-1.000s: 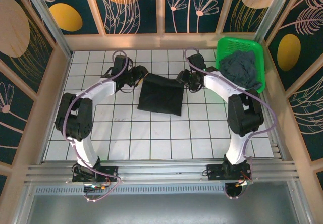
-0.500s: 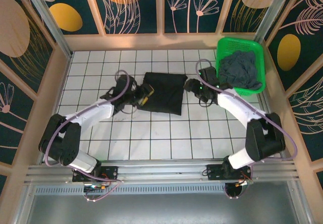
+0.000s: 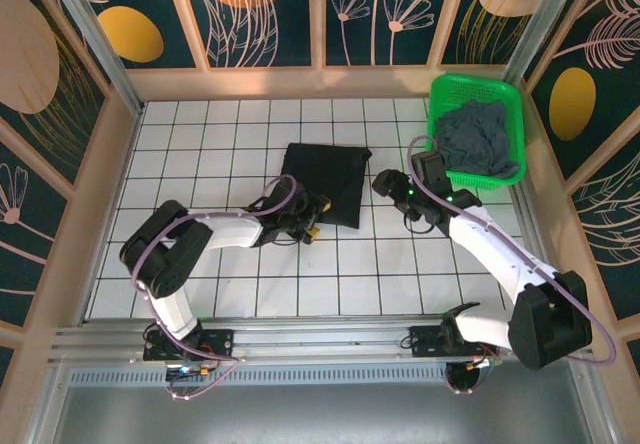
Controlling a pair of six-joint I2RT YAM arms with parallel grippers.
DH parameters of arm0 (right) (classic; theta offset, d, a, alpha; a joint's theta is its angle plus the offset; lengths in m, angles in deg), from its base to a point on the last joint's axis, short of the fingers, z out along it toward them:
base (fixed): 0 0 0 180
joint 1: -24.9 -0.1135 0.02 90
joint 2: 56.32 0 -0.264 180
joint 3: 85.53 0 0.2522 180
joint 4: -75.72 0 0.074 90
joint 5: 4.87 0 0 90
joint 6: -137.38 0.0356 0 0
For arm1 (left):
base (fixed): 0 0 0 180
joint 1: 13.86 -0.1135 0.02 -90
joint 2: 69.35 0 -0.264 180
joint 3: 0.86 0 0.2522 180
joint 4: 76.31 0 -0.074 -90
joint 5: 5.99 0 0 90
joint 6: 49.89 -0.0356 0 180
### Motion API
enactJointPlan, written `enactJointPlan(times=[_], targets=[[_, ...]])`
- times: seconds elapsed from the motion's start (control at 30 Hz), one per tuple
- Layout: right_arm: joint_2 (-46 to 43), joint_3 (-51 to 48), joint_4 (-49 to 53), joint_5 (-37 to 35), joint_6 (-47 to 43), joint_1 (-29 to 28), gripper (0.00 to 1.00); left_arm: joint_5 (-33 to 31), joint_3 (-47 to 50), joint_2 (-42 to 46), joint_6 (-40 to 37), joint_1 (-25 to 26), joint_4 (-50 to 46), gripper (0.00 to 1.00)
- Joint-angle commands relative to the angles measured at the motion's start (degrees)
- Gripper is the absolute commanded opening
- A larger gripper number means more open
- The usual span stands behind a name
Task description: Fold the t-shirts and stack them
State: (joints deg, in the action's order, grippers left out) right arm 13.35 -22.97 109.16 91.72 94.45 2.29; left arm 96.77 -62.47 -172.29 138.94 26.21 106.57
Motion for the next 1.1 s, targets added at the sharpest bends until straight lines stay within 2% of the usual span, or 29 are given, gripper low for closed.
enactJointPlan(times=[0.0,0.03,0.1,0.17,0.23,0.27,0.4,0.53,0.63,0.83,0.97,1.07], targets=[[-2.54,-0.55,1.73,0.88,0.86,-0.36,0.77,-3.64,-2.80,-3.95,7.80,0.33,1.71,0.68],[-3.02,-0.54,2.08,0.79,0.72,-0.36,0.77,-4.88,-3.23,-4.98,8.67,0.30,2.48,0.63],[-3.85,-0.64,2.87,0.64,0.36,-0.23,0.77,-6.88,-4.45,-7.10,10.24,0.25,4.37,0.47],[-4.78,-0.73,3.69,0.53,-0.03,0.10,0.77,-8.65,-5.85,-9.26,11.80,0.27,6.65,0.22],[-5.65,-0.83,4.49,0.44,-0.35,0.41,0.77,-9.95,-6.69,-10.99,13.02,-0.12,8.80,0.03],[-6.01,-0.83,4.89,0.36,-0.61,0.69,0.77,-10.38,-7.10,-11.55,13.38,-0.78,9.08,0.00],[-7.21,-0.29,5.92,0.35,-1.60,1.56,0.76,-11.42,-6.85,-11.16,10.27,-6.44,9.56,0.00],[-6.97,-0.01,5.27,1.34,-2.84,1.95,0.76,-9.51,-6.18,-8.41,2.44,-16.78,8.98,0.00],[-6.38,-0.10,3.44,3.17,-3.71,2.09,0.76,-4.64,-7.51,-8.17,-8.59,-26.24,8.34,0.00],[-4.75,0.03,-0.87,7.56,-5.91,2.19,0.75,6.05,-20.35,-14.23,-34.99,-43.77,-3.52,0.00],[-3.40,0.67,-2.63,9.19,-7.29,2.17,0.75,9.47,-26.35,-18.81,-43.04,-51.01,-8.54,0.00],[-3.38,0.04,-5.75,11.41,-8.36,2.18,0.75,11.15,-29.74,-20.49,-47.26,-52.84,-10.71,0.00]])
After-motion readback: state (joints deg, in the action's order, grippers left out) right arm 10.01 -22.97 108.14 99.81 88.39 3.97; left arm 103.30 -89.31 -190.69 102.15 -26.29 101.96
